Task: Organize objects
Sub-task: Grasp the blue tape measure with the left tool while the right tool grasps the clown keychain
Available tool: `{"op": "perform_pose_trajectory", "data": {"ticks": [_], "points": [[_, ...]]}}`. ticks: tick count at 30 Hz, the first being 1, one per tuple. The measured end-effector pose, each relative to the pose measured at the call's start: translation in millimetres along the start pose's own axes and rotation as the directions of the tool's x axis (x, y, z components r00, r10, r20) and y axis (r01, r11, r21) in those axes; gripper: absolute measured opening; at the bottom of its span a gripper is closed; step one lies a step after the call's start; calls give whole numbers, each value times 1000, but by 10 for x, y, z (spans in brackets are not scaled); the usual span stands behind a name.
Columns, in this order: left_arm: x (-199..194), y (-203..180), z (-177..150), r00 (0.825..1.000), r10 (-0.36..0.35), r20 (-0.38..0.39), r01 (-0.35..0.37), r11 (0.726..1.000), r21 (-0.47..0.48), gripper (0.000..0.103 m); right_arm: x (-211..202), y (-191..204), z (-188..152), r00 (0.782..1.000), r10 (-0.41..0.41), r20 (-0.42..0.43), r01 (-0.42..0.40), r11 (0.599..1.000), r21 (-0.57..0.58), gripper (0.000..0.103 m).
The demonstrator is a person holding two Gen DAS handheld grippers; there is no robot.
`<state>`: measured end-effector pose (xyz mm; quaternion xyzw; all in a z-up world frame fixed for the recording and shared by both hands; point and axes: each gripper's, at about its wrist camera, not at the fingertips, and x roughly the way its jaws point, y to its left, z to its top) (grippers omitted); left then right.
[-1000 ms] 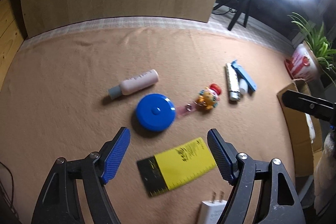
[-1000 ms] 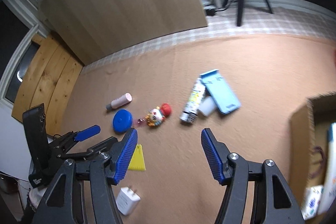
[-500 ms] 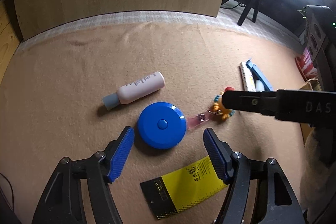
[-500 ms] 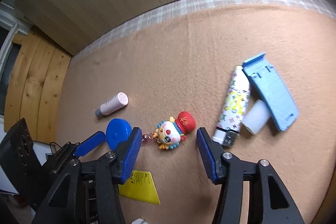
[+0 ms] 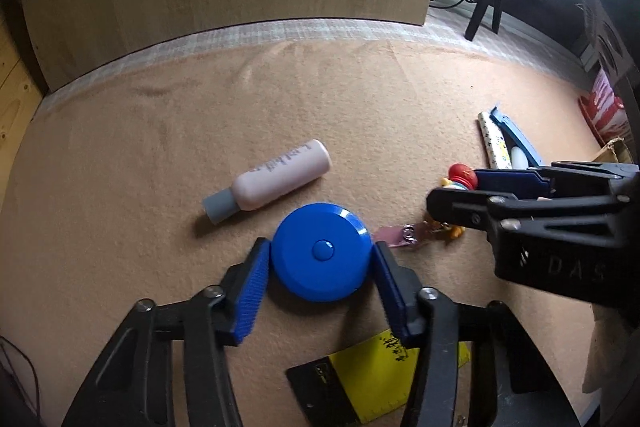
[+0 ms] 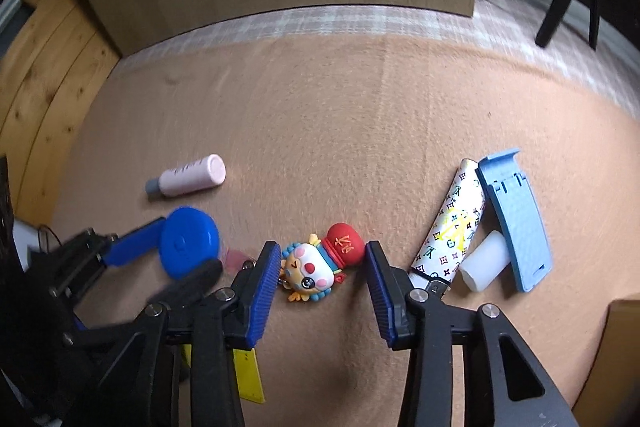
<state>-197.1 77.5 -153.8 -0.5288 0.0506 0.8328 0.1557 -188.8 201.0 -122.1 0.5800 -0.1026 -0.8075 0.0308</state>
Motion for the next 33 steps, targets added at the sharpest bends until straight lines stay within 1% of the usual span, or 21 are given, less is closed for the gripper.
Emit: {"op": "perform_pose_trajectory", "data": {"ticks": [8, 11, 12, 18, 22, 26, 31, 33], "points": [[-39, 103, -64, 999, 30, 16, -30, 999, -11, 54, -93, 37, -179, 1000, -22, 23, 23, 999, -44, 39], [-56, 143, -106, 999, 31, 17, -31, 999, -30, 54, -146, 27, -290, 999, -10, 32, 11, 999, -32, 38], [-72, 165, -128, 999, 28, 16, -27, 999, -41, 54, -176, 19, -335, 999, -6, 37, 7, 1000, -29, 35], [-181, 238, -242, 1000, 20, 19, -19, 997, -77, 54, -420, -118, -585, 997, 30, 75, -31, 999, 13, 34], [-299, 235, -293, 999, 16, 32, -13, 996, -86, 54, -663, -262, -712, 992, 47, 120, -54, 997, 56, 34], [-490, 124, -311, 998, 2, 61, 2, 997, -71, 54, -998, -399, -872, 984, 48, 172, -62, 995, 80, 34], [-739, -139, -268, 993, -38, 108, 42, 998, -37, 54, -1477, -587, -1153, 969, -3, 246, -23, 994, 104, 34], [-821, -304, -228, 990, -60, 125, 62, 998, -15, 54, -1687, -709, -1299, 962, -27, 273, -7, 993, 122, 34]]}}
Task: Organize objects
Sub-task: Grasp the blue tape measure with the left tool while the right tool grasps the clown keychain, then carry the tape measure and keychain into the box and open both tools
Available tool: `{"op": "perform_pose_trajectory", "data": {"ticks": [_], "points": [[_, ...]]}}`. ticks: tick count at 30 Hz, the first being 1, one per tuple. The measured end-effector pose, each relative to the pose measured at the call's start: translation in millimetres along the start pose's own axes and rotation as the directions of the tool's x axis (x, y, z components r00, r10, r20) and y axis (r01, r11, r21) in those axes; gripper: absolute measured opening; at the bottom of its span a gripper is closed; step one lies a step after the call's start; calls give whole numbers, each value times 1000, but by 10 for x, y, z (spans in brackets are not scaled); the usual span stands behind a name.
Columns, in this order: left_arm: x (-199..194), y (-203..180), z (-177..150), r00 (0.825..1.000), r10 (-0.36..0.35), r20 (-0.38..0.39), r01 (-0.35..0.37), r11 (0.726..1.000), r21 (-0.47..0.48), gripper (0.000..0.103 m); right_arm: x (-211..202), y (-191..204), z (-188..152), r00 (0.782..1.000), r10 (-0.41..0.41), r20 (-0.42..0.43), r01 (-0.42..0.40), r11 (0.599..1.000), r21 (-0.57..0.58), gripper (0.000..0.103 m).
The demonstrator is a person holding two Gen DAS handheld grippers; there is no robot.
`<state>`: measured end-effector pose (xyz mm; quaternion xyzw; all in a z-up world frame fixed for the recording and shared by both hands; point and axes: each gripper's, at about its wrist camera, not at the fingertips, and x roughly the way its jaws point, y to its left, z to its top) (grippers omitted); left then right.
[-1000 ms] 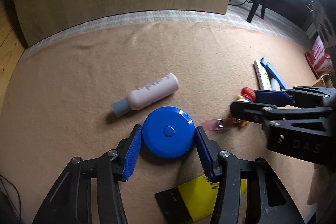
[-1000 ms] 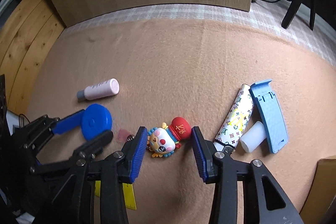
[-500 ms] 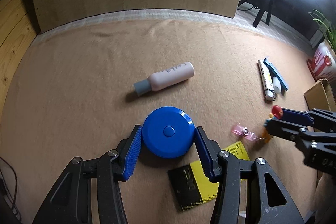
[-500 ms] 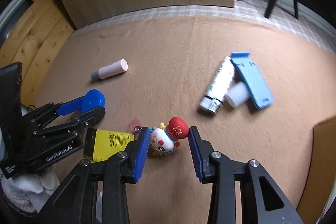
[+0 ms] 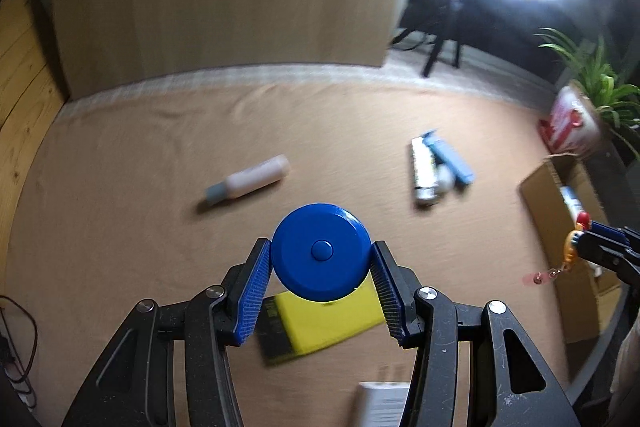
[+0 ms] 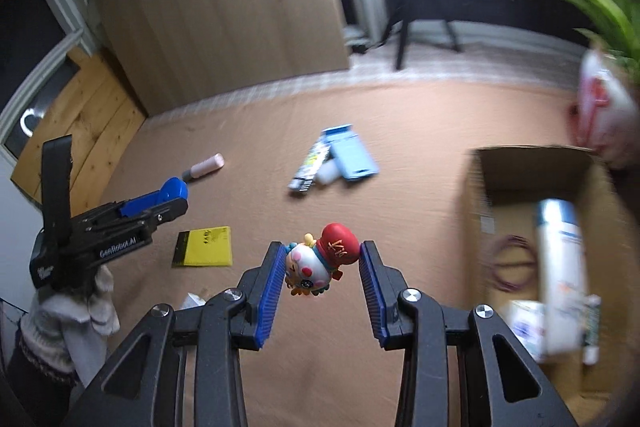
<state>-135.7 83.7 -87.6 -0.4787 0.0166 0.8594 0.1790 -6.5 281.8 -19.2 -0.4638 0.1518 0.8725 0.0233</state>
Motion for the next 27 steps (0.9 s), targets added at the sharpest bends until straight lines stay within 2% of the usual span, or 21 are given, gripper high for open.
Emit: {"op": "perform_pose_trajectory", "data": {"ticks": [6, 11, 15, 22, 27], "points": [[-130, -665, 93, 997, -71, 39, 68, 994, 81, 54, -540, -478, -220, 994, -91, 65, 87, 995, 57, 34], [-132, -1323, 104, 986, -167, 29, 161, 977, 141, 54, -791, -910, -392, 985, -158, 73, 149, 982, 119, 34], [-100, -1854, 118, 975, -220, 17, 213, 958, 193, 54, -900, -1226, -535, 981, -181, 66, 167, 971, 173, 34], [99, -2649, 121, 964, -266, -25, 262, 924, 279, 54, -968, -1509, -684, 980, -190, 51, 176, 962, 207, 34], [259, -2982, 119, 963, -265, -48, 266, 913, 310, 54, -970, -1663, -767, 979, -201, 41, 188, 957, 222, 35]]}}
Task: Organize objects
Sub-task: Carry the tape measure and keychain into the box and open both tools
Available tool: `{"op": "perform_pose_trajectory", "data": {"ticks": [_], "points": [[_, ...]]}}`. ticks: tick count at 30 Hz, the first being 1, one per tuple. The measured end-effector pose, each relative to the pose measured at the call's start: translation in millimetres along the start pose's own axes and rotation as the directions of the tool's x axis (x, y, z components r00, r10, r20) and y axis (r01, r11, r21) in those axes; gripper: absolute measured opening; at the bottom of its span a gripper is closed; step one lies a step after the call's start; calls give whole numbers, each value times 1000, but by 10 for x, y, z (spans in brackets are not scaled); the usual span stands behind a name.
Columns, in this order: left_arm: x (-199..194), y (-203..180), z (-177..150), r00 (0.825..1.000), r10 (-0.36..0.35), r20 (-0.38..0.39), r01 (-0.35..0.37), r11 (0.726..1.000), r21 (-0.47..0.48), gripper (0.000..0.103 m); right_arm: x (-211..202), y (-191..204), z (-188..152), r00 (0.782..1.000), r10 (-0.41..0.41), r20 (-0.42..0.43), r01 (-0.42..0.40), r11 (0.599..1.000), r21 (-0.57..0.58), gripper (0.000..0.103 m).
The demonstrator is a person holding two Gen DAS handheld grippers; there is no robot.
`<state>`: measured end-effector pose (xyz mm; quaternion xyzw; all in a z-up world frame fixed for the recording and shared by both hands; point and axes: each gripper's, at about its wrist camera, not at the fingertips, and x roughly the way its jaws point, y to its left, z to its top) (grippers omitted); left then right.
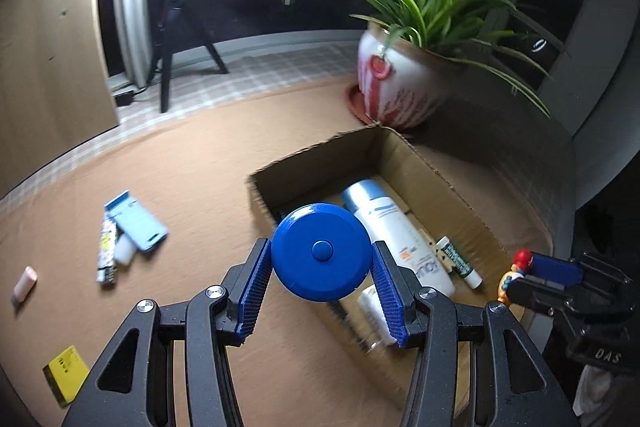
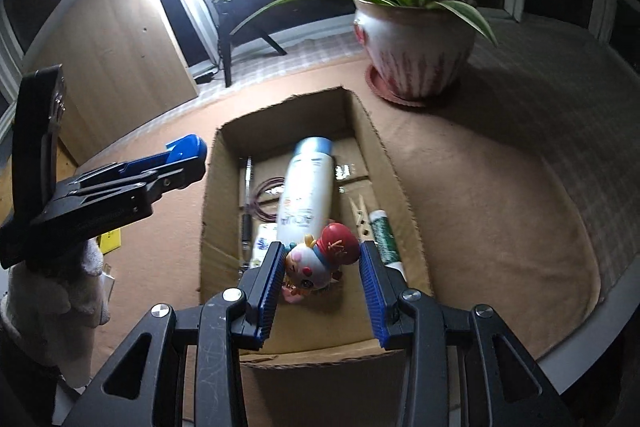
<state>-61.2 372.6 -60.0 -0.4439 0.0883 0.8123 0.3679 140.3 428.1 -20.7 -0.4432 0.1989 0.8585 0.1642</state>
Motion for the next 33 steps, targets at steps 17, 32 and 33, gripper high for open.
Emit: {"op": "perform_pose_trajectory", "data": {"ticks": [17, 32, 33], "points": [[145, -220, 102, 999, 37, 9, -38, 999, 30, 71, -76, -135, 9, 998, -33, 51, 34, 999, -16, 61], [-121, -112, 30, 997, 57, 42, -59, 998, 29, 71, -106, 87, 3, 996, -43, 72, 47, 997, -54, 62], [-155, -90, 17, 997, 58, 44, -60, 998, 28, 71, -108, 115, 4, 997, -39, 73, 43, 997, -57, 62]]}}
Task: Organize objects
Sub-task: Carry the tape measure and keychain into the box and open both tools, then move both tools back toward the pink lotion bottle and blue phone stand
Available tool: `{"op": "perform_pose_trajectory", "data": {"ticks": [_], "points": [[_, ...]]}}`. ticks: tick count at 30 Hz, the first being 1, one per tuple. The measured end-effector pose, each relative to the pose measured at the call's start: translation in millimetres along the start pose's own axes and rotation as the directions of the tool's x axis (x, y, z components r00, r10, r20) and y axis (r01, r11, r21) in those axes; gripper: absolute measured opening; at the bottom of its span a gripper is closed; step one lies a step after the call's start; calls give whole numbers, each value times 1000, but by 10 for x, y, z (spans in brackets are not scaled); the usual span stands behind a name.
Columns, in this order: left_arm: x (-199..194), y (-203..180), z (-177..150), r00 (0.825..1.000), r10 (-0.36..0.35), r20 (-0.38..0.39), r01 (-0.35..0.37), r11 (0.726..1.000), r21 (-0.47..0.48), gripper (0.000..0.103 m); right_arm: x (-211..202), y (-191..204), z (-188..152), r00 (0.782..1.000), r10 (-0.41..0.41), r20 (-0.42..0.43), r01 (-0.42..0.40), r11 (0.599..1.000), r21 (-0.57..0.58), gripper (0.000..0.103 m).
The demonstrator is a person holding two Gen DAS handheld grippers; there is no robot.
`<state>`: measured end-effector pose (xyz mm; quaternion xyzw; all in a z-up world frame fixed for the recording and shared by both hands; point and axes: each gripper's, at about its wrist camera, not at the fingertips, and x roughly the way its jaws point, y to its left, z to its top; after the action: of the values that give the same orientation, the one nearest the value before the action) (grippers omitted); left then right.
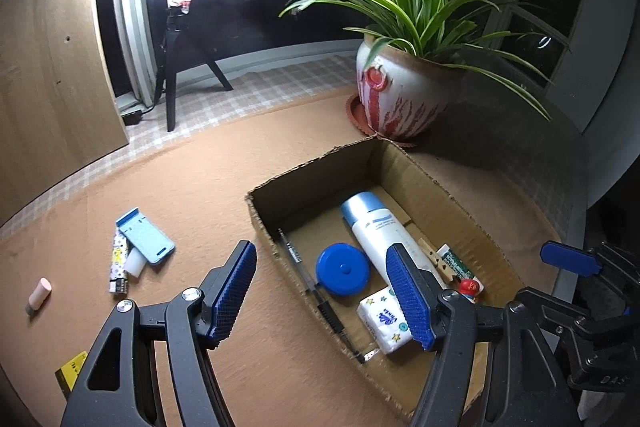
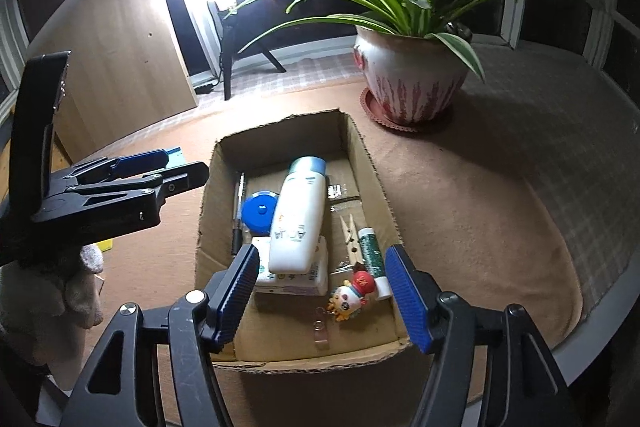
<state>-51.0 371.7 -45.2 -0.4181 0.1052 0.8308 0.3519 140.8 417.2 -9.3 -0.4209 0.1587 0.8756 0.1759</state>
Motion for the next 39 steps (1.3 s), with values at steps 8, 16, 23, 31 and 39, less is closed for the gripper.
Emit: {"op": "perform_pose_trajectory", "data": {"ticks": [8, 16, 23, 31, 39], "points": [[-282, 222, -108, 999, 24, 22, -24, 1000, -14, 71, 9, 284, 39, 1000, 31, 3, -31, 999, -36, 62], [-583, 585, -264, 997, 59, 40, -57, 997, -47, 71, 77, 649, 91, 997, 81, -12, -81, 994, -66, 62], [-764, 1006, -444, 995, 98, 36, -94, 991, -92, 71, 190, 969, 128, 991, 126, -41, -129, 988, -87, 62], [-923, 1578, -644, 990, 140, 13, -137, 979, -152, 71, 405, 1297, 221, 982, 169, -79, -176, 979, -101, 62], [-952, 2398, -920, 981, 190, -46, -196, 951, -241, 71, 828, 1545, 429, 964, 217, -151, -231, 969, -83, 62]]}}
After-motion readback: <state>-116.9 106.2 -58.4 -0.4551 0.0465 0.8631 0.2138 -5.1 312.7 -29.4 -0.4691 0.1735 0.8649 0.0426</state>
